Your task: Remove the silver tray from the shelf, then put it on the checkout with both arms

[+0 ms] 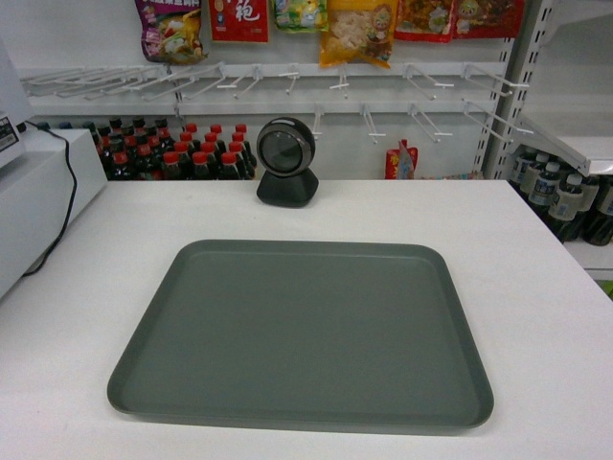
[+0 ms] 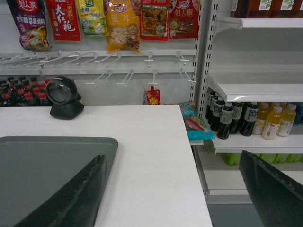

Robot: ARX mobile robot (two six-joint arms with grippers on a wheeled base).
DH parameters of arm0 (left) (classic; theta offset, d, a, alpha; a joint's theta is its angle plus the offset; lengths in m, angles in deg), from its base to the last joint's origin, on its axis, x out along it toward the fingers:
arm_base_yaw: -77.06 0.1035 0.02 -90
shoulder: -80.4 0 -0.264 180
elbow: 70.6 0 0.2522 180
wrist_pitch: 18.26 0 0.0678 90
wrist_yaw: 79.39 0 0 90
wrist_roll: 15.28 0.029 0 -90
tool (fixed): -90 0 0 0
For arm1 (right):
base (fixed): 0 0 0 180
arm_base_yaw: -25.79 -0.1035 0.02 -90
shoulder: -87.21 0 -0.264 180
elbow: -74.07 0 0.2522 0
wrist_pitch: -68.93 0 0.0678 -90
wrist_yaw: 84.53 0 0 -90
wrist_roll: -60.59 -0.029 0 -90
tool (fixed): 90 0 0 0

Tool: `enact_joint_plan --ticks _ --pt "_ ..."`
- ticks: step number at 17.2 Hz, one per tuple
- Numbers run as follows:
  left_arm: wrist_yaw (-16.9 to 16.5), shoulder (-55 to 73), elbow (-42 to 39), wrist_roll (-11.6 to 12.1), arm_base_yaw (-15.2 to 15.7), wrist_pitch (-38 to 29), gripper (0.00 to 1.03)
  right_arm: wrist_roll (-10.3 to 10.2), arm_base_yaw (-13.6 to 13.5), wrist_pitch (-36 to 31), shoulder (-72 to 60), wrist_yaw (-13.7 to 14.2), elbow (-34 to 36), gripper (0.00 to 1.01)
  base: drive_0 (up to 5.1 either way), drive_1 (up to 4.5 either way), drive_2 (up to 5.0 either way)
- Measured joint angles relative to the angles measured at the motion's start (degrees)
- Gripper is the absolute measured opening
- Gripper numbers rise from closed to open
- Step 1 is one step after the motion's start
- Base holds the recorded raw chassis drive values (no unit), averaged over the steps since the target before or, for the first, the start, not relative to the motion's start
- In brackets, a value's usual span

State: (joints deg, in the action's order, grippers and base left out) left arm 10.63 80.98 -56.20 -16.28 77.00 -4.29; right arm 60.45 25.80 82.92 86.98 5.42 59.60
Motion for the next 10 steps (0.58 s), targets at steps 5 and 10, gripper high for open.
enact_joint_plan --ticks 5,10 --pt "0.0 0.0 0.0 0.02 0.0 0.0 0.98 0.0 0.0 0.0 0.0 0.0 0.0 0.98 0.0 0.0 0.0" --pt "0.0 0.0 0.0 0.02 0.0 0.0 0.98 0.0 0.0 0.0 0.0 0.0 0.0 0.98 0.0 0.0 0.0"
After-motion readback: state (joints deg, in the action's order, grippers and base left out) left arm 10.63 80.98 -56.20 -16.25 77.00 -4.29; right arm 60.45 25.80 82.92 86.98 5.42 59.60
